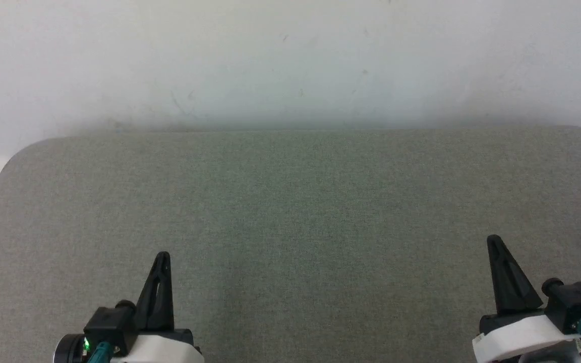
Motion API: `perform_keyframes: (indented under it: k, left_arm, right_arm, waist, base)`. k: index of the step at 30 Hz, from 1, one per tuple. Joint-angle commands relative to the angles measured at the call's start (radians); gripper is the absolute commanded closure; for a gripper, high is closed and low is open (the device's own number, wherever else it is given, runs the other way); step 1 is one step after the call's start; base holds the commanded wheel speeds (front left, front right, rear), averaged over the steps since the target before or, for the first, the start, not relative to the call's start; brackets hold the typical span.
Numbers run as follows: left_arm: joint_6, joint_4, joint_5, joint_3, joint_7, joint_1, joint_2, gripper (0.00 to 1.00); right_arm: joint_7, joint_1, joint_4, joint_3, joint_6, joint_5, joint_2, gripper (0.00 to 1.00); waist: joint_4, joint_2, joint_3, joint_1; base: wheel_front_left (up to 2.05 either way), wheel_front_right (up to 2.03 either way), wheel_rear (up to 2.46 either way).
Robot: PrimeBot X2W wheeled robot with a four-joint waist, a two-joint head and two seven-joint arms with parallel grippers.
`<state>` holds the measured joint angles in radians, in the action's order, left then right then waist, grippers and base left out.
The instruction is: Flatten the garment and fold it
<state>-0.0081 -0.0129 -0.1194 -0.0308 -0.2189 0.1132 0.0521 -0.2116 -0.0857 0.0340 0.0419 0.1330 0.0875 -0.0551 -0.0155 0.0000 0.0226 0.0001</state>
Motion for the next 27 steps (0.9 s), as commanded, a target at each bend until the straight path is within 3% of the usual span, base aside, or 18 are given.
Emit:
perform_keyframes:
  k: [1, 27]
  left_arm:
    - [0.002, 0.002, 0.011, 0.004, 0.006, -0.018, 0.0, 1.0]
    - [0.003, 0.005, 0.039, 0.011, 0.06, -0.043, -0.001, 1.0]
  right_arm:
    - [0.004, 0.015, -0.006, -0.002, 0.0, -0.008, 0.001, 1.0]
    - [0.057, 0.033, -0.013, -0.012, -0.001, -0.028, 0.002, 1.0]
  waist:
    - [0.0, 0.0, 0.0, -0.0001]
    - [0.004, 0.0, -0.006, -0.0001]
  base:
    - [0.0, 0.0, 0.0]
    - [0.0, 0.0, 0.0]
